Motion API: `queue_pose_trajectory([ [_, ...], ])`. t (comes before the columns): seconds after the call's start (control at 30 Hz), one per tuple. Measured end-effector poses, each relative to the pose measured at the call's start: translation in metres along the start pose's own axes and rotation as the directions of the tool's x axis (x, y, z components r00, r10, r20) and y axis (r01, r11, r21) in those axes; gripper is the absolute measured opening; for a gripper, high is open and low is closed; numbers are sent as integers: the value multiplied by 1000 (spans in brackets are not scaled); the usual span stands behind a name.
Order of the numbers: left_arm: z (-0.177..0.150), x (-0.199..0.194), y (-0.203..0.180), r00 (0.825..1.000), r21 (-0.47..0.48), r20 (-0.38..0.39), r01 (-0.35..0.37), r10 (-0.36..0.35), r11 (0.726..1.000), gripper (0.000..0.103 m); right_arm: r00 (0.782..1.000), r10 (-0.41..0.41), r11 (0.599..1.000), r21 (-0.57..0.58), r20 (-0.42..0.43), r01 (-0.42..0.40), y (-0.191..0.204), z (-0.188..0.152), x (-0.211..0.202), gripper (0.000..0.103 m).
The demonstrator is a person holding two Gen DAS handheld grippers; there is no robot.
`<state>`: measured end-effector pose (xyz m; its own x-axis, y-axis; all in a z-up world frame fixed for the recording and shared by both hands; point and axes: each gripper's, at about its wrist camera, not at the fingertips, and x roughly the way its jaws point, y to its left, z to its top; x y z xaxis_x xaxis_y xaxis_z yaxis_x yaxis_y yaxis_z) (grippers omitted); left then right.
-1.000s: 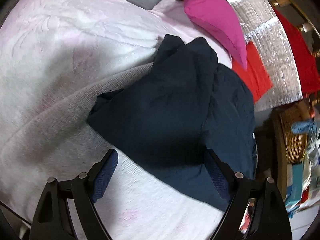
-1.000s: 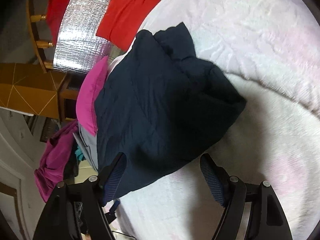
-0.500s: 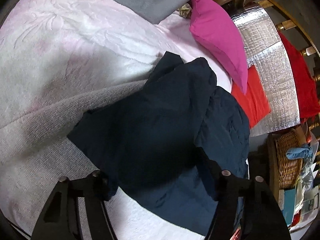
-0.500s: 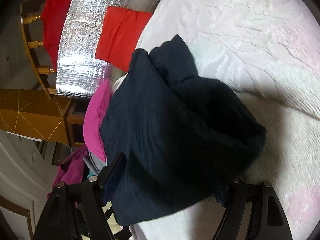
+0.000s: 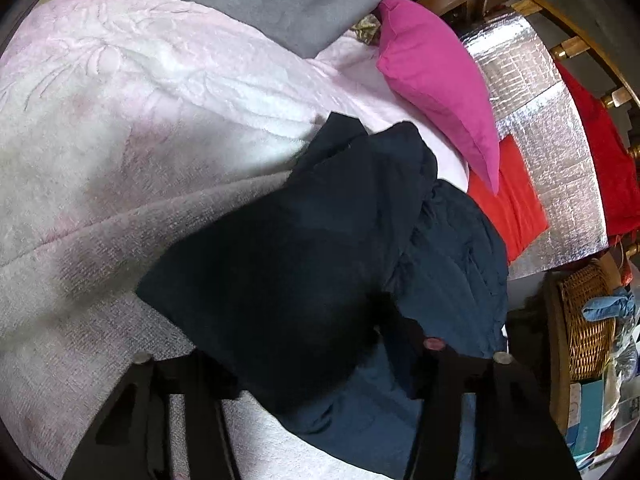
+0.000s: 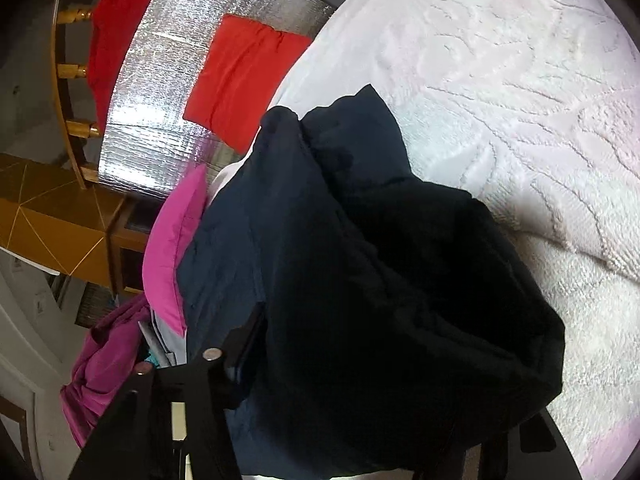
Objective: Fold large clothes
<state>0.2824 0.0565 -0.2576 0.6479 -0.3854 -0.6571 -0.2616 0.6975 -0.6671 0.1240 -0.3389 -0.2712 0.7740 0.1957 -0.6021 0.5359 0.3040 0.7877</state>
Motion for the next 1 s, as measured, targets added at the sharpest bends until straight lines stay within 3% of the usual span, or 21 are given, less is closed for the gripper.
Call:
queue_pose_trajectory([
  [0.17, 0, -11, -2, 999, 37, 26, 24, -25, 999, 31, 1000, -14, 998, -66, 21, 16, 15, -4, -6, 45],
  [0.33, 1, -28, -1, 996, 61, 52, 69, -72, 996, 20, 999, -27, 989, -143, 33, 31, 26, -10, -13, 39],
  [0.5, -3, -39, 12, 995, 34, 35, 94, -95, 995, 19, 999, -32, 984, -177, 21, 35, 22, -14, -24, 39],
  [1.0, -33, -72, 33, 998, 92, 21, 55, -57, 994, 20, 998, -68, 949, -308, 7, 67, 11, -44, -71, 39],
])
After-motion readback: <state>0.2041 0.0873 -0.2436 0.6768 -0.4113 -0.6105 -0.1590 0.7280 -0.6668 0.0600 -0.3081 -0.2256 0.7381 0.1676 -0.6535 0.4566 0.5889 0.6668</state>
